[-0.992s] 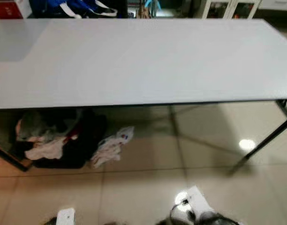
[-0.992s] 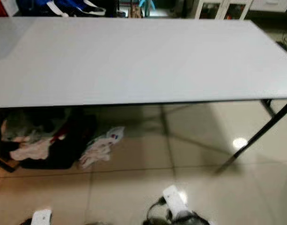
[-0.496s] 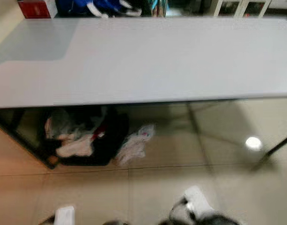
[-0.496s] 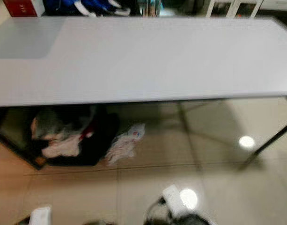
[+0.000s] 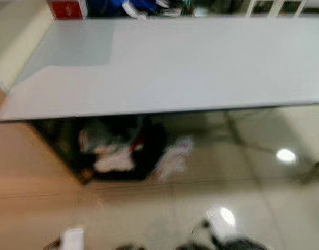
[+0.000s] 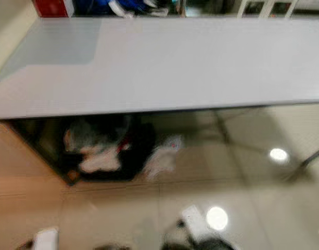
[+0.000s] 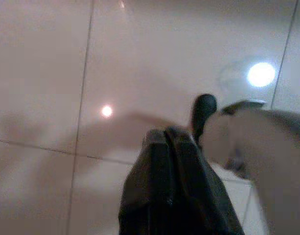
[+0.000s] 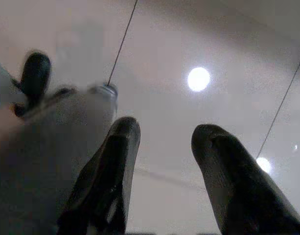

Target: Setting the table

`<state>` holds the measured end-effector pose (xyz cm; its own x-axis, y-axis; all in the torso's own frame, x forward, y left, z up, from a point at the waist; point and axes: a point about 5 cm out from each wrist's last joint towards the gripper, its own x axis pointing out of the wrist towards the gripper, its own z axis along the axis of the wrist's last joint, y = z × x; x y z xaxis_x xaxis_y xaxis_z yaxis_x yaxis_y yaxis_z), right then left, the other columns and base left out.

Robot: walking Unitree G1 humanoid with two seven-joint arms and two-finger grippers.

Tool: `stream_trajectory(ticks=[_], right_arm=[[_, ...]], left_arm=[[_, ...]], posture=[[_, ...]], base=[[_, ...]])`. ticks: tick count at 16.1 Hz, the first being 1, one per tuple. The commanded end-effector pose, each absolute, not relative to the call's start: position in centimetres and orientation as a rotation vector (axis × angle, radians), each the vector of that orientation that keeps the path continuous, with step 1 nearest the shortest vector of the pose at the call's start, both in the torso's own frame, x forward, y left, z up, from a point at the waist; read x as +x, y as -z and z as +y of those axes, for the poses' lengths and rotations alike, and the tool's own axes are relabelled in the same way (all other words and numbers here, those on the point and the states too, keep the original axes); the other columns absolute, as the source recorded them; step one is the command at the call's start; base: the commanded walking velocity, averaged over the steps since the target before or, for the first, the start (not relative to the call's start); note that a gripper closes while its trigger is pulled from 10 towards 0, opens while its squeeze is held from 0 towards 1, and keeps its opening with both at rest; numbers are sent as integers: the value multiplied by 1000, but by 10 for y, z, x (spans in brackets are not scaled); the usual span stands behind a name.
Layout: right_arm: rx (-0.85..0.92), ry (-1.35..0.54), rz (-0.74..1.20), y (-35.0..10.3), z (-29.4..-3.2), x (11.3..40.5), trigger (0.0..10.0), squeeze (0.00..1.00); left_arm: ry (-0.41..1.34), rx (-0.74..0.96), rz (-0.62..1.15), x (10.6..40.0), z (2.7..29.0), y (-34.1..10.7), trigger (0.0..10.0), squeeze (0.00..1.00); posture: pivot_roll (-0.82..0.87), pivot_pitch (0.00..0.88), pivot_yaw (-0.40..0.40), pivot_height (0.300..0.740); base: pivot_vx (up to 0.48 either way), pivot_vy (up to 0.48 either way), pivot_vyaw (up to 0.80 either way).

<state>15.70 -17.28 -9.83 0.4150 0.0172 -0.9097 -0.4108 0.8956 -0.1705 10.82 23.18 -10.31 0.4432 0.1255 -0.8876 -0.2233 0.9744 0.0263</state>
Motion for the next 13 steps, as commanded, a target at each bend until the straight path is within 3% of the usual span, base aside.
stream_trajectory(ticks=[1, 13], right_arm=[[-393, -292, 1099, 97, -166, 161, 10000, 0], [-399, -289, 1094, 96, -168, 163, 10000, 0]], left_arm=[[-232, -92, 1111, 101, 239, 103, 10000, 0], [-218, -91, 1097, 108, 236, 102, 10000, 0]], posture=[[-68, 75, -2, 740], [-70, 50, -13, 740]], base=[[0, 476, 0], [0, 476, 0]])
